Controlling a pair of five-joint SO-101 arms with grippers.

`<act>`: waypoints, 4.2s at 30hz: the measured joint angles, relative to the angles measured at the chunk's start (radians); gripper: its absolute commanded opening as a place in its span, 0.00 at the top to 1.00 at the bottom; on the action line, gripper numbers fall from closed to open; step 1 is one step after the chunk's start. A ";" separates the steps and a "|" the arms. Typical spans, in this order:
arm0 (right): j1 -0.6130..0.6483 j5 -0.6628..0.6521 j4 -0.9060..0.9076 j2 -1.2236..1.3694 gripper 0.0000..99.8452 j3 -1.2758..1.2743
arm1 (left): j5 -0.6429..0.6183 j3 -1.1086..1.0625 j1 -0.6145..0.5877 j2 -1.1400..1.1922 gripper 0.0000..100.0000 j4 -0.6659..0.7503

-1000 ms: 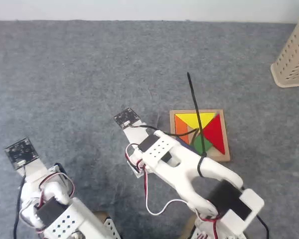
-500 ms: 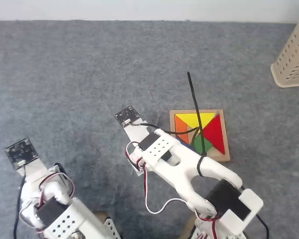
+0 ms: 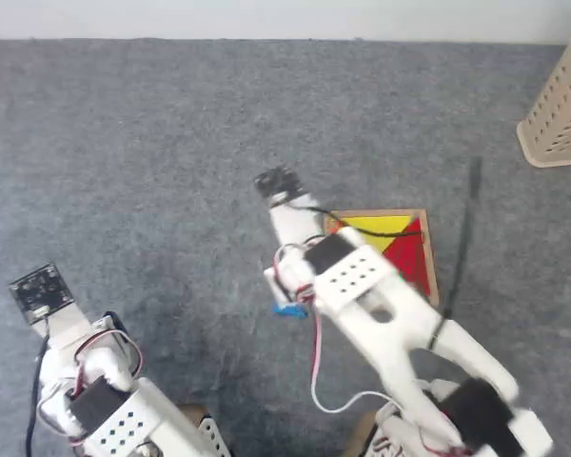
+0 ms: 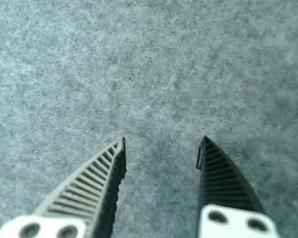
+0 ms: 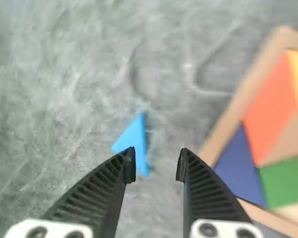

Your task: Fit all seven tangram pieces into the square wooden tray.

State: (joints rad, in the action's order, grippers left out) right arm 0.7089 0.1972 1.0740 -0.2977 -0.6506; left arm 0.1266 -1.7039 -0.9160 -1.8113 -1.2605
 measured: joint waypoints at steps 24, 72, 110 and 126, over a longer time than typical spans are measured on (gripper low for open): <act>0.203 0.000 -0.110 0.213 0.78 0.000 | 0.000 0.000 0.000 0.000 0.77 0.000; 0.236 -0.224 -0.124 -0.012 0.78 -0.046 | 0.000 0.000 0.000 0.000 0.77 0.000; 0.069 -0.275 -0.230 0.265 0.93 -0.061 | 0.000 0.000 0.000 0.000 0.77 0.000; -0.235 -0.252 -0.121 0.025 0.97 -0.063 | 0.000 0.000 0.000 0.000 0.77 0.000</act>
State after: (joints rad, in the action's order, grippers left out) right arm 0.4741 -0.0545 0.9528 -0.2731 -0.7135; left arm 0.1266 -1.7039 -0.9160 -1.8113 -1.2605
